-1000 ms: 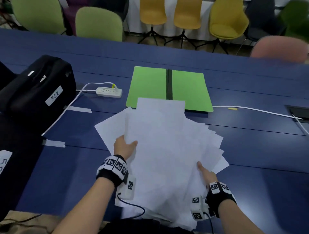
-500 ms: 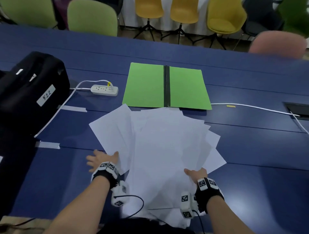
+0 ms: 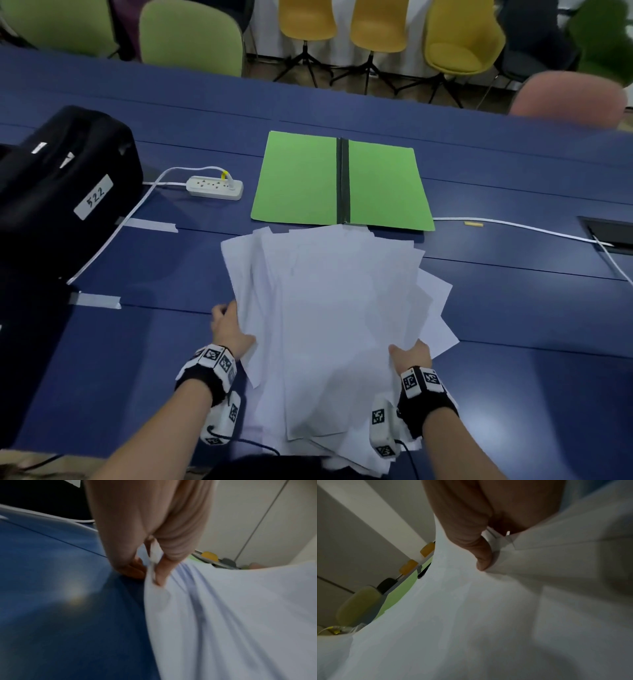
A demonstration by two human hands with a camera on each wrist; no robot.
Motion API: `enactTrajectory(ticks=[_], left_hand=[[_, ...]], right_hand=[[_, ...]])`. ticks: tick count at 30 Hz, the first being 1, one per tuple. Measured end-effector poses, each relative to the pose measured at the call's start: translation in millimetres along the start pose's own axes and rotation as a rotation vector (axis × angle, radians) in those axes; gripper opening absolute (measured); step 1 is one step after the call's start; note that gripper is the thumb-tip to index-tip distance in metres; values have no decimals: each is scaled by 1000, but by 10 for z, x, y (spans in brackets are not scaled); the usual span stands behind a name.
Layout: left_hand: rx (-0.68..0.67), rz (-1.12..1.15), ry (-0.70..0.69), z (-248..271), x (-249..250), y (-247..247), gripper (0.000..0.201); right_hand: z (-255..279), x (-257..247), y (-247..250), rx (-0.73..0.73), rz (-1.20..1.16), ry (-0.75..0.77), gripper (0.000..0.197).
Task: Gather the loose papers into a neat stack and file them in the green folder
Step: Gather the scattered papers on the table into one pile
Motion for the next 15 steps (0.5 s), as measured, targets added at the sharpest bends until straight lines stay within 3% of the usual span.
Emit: enactTrajectory(ticks=[3,5,10,12,14,15], left_hand=[[171,307,179,-30,98,39,43],[229,319,316,-52,72,164,35],[94,233,235,14,46,111,7],[115,274,200,18,96,-30,20],[129,440,233,-18,147,-95,20],[132,526,252,-45,147,-93,29]], right_hand=[[65,-38,-8,-82,-1,49,31],[60,-9,-29,-113,7,57,32],[67,16,-212,-110,-45,71,36],[128,-46,-311,-164,-56,89,36],[152,-96,-357,-180,-57,116,36],[139,-105,-351,-170,-55,124,33]])
Point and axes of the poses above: each hand's wrist, its own z-axis away from the middle knuckle, its own y-axis out of the back of the hand, x = y × z, the point moved 1 cm from there along -z, towards the middle knuckle, and after that the axes turned 7 degrees about z, right-handed, at the moved point
